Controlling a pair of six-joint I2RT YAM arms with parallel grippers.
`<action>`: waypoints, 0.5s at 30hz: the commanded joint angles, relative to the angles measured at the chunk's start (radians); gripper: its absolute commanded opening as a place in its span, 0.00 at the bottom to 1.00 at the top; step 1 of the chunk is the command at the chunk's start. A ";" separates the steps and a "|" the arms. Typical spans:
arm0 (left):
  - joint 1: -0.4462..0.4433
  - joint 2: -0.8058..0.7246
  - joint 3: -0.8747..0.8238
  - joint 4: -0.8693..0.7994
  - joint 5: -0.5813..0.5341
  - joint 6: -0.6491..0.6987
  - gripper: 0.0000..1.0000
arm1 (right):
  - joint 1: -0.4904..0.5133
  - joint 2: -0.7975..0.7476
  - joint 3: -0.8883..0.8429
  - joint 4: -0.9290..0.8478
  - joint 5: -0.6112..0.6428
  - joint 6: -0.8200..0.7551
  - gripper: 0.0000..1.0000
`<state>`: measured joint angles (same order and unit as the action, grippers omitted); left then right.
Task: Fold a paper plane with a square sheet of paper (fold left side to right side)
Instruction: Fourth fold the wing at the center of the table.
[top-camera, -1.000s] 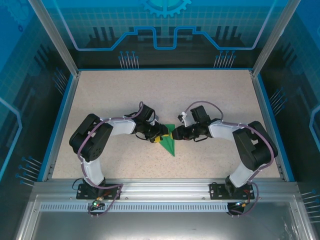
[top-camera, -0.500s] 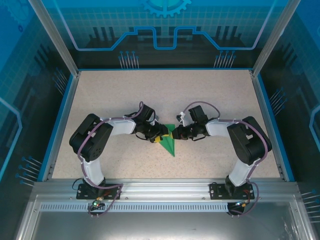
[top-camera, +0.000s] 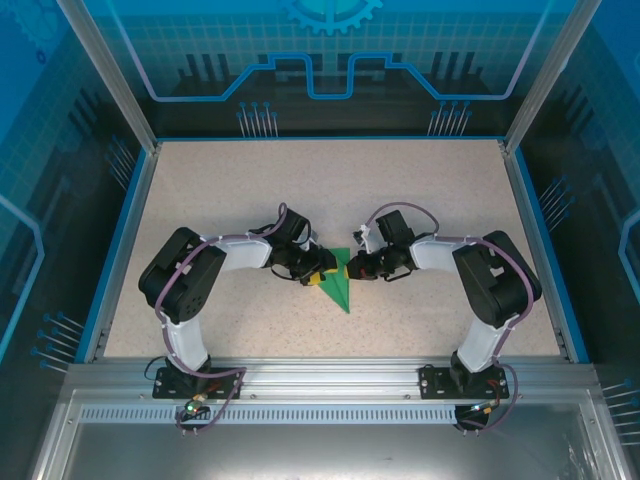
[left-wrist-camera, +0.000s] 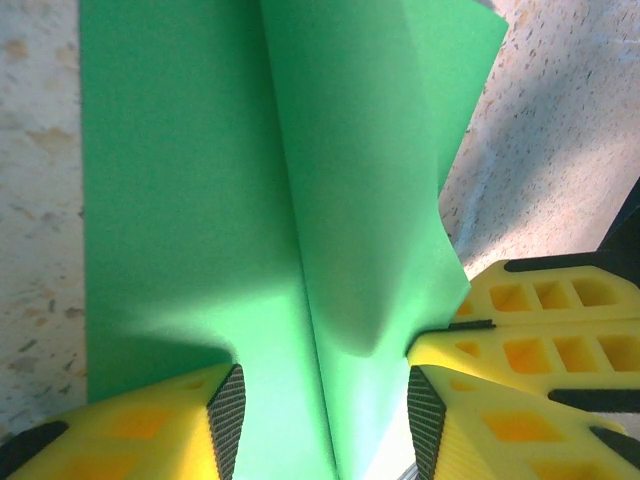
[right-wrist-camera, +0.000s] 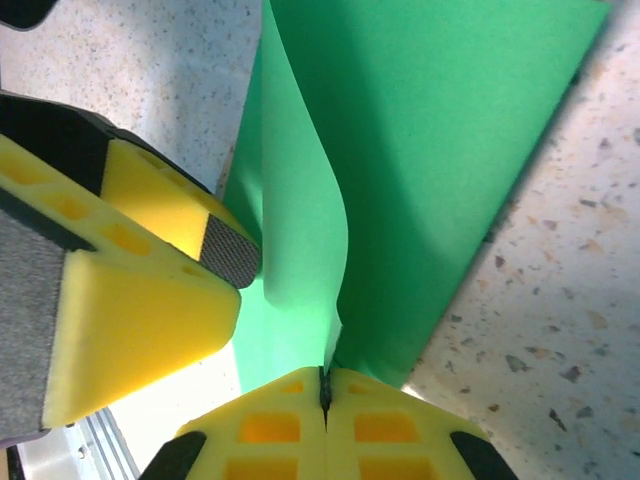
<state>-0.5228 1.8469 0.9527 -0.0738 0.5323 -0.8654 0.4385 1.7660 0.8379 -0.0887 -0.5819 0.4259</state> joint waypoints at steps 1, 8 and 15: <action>-0.005 0.043 0.002 -0.021 -0.018 0.012 0.50 | 0.003 0.027 0.019 -0.034 0.018 -0.019 0.01; -0.003 0.043 0.001 -0.020 -0.018 0.012 0.50 | 0.008 0.042 0.022 -0.044 0.033 -0.019 0.01; -0.005 0.043 0.001 -0.021 -0.016 0.012 0.50 | 0.014 0.061 0.035 -0.057 0.050 -0.027 0.01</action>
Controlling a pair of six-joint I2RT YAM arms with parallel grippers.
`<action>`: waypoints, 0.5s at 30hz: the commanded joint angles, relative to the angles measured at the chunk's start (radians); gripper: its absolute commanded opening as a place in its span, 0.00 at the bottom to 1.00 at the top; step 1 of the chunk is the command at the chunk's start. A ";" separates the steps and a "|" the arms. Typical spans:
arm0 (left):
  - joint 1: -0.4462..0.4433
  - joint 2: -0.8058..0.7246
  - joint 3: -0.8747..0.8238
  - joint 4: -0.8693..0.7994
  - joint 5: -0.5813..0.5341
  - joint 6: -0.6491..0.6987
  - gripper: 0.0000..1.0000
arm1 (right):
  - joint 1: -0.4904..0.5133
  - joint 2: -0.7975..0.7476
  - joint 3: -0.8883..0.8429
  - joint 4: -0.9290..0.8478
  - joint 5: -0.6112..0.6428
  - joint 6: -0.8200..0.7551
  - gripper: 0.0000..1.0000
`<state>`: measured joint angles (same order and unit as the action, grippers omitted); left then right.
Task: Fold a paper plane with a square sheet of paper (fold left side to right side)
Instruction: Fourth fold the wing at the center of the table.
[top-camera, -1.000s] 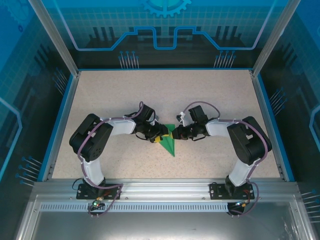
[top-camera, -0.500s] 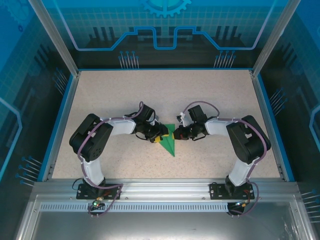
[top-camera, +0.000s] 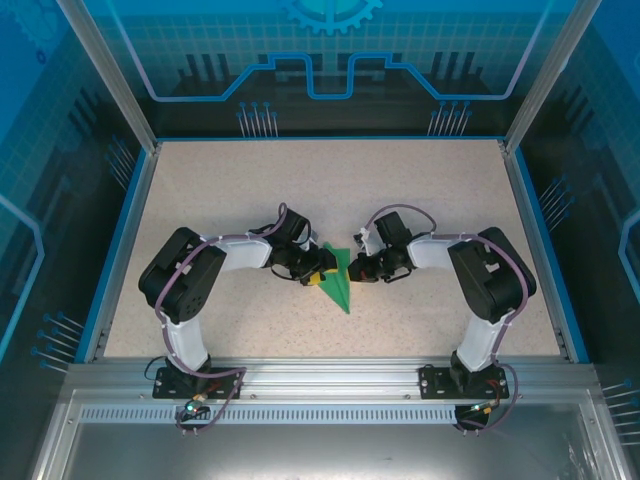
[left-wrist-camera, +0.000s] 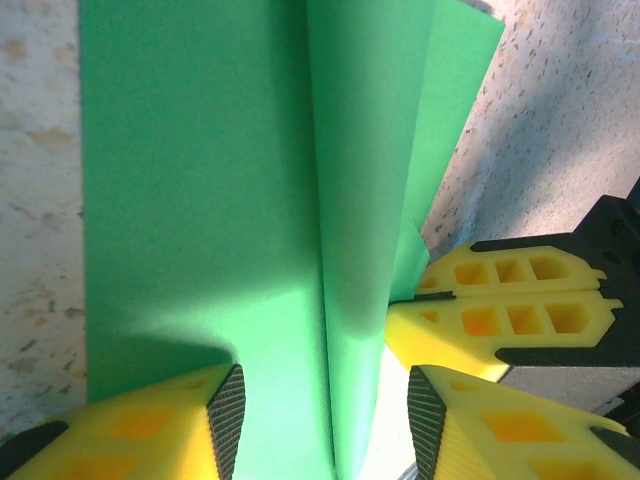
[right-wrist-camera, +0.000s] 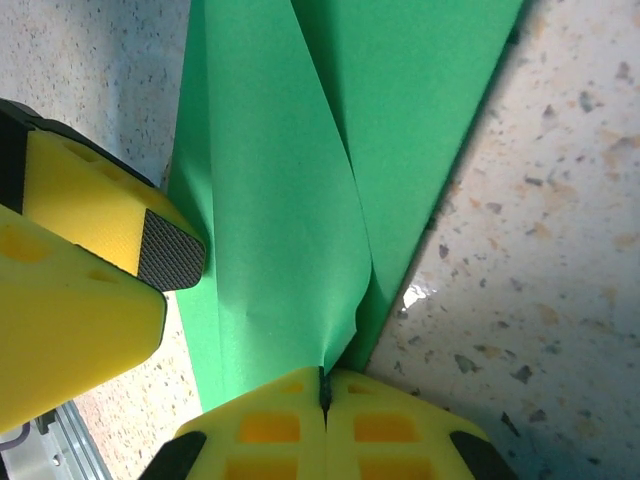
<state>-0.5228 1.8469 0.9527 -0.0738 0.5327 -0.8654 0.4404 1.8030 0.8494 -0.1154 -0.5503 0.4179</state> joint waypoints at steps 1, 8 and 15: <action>-0.004 0.044 0.001 -0.022 -0.016 0.012 0.50 | 0.014 0.026 0.024 -0.030 0.018 -0.018 0.01; -0.004 0.043 0.001 -0.018 -0.015 0.014 0.50 | 0.023 0.043 0.053 -0.057 0.030 -0.027 0.01; -0.003 -0.020 0.028 -0.072 -0.030 0.065 0.50 | 0.031 0.053 0.047 -0.102 0.069 -0.034 0.01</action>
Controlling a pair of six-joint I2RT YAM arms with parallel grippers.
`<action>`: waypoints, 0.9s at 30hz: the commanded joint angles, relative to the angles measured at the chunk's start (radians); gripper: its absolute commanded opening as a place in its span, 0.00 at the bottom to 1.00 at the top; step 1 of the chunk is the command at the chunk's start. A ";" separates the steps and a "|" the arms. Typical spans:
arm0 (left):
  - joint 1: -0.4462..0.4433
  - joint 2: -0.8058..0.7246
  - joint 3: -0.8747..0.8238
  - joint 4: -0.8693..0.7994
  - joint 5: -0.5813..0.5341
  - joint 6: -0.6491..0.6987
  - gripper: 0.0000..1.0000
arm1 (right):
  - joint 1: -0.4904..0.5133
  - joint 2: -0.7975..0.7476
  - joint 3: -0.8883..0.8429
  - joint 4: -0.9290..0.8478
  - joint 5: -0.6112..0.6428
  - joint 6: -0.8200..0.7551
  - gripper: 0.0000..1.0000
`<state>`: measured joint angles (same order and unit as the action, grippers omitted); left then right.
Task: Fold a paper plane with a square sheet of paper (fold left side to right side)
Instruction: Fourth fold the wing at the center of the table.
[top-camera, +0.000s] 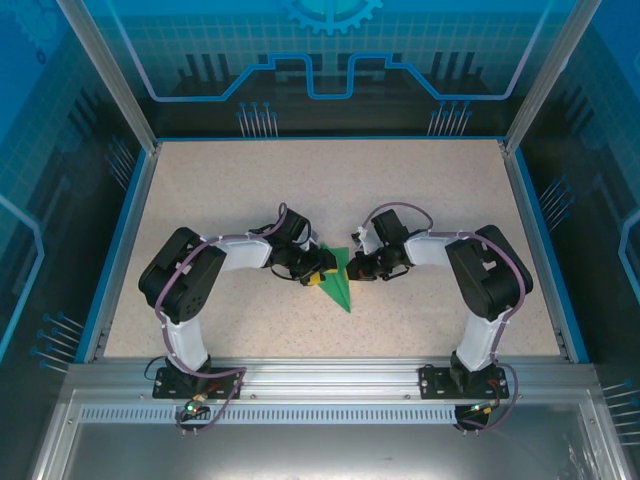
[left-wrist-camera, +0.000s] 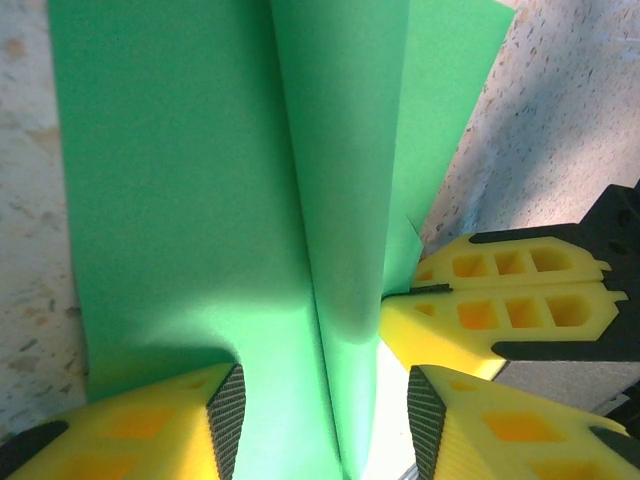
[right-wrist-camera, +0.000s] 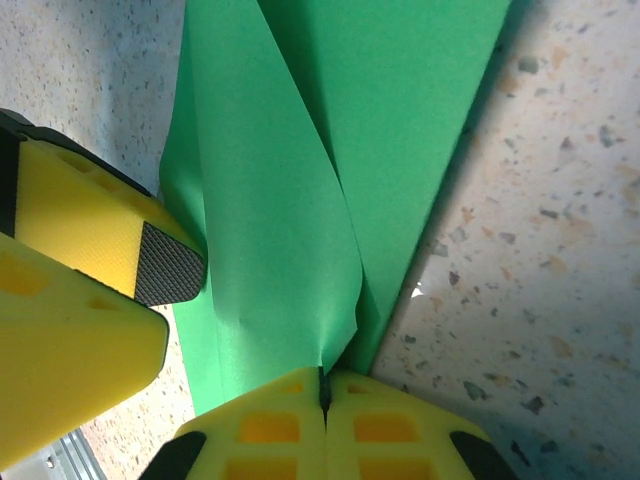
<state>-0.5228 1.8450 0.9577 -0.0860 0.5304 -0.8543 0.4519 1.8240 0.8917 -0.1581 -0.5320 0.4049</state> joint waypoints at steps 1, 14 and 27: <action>-0.002 -0.032 0.032 -0.078 -0.035 0.068 0.50 | 0.020 0.030 0.006 -0.068 0.057 -0.023 0.01; -0.017 0.008 0.149 -0.090 0.053 0.080 0.31 | 0.022 0.028 0.013 -0.106 0.083 -0.035 0.01; -0.019 0.123 0.189 -0.107 0.026 0.094 0.29 | 0.024 0.026 0.012 -0.119 0.097 -0.048 0.01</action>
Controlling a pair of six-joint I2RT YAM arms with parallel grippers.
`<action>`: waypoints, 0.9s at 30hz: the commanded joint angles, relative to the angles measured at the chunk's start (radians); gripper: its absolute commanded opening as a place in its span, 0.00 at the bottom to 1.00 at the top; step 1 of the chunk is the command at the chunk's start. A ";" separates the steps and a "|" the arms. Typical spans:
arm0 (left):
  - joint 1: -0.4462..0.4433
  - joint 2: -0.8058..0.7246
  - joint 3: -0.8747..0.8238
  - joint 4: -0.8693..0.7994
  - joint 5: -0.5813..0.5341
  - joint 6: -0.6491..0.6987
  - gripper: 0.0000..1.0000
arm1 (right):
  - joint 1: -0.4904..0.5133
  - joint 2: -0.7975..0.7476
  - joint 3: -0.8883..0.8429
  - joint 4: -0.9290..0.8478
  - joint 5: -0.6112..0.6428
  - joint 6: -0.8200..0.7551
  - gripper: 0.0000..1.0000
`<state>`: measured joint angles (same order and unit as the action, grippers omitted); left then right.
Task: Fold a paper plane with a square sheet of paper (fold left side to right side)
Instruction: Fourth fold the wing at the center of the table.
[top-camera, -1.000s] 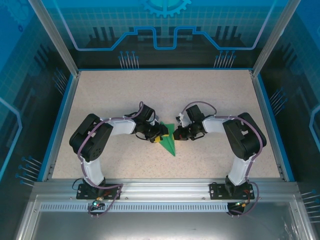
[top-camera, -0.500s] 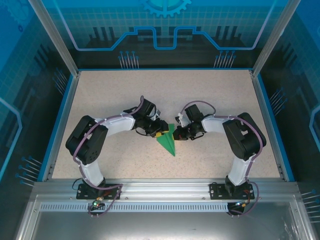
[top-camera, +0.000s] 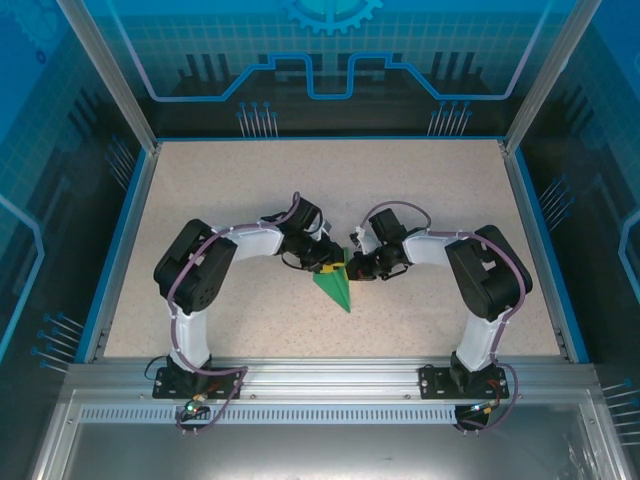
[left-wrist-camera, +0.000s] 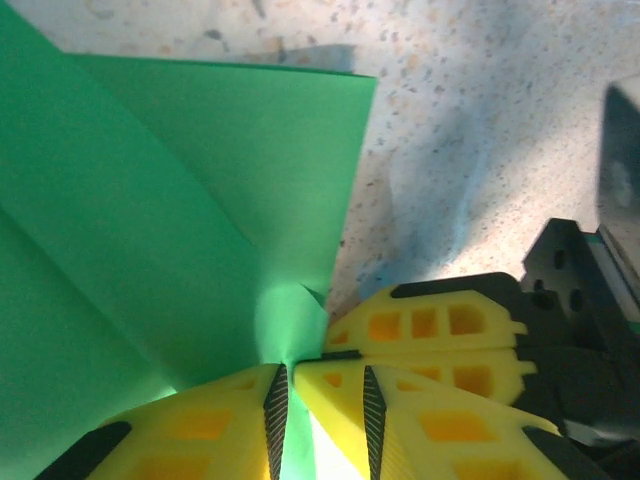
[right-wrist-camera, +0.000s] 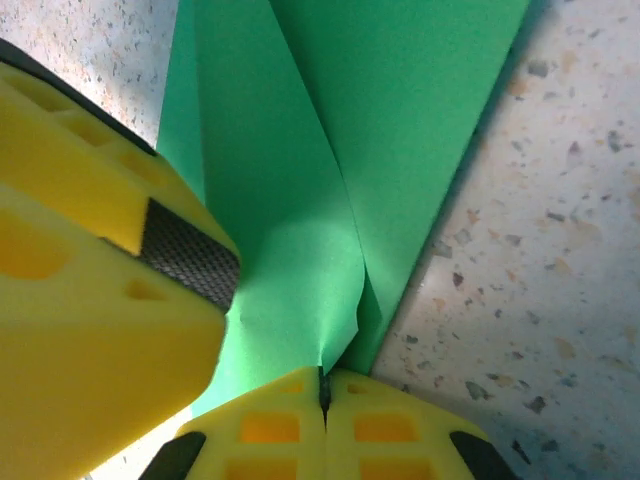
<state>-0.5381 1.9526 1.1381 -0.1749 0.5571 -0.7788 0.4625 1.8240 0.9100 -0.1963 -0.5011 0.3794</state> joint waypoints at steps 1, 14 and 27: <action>-0.004 0.017 0.005 -0.020 -0.004 0.021 0.30 | 0.013 0.026 -0.006 -0.084 0.068 -0.023 0.01; -0.005 0.041 -0.059 -0.028 -0.048 0.018 0.30 | 0.013 0.010 -0.001 -0.071 0.062 -0.019 0.04; -0.005 0.037 -0.117 0.000 -0.057 0.004 0.30 | -0.012 -0.227 -0.022 -0.100 -0.010 0.022 0.28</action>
<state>-0.5377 1.9556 1.0725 -0.1059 0.5404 -0.7792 0.4553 1.6711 0.9089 -0.2401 -0.4759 0.3996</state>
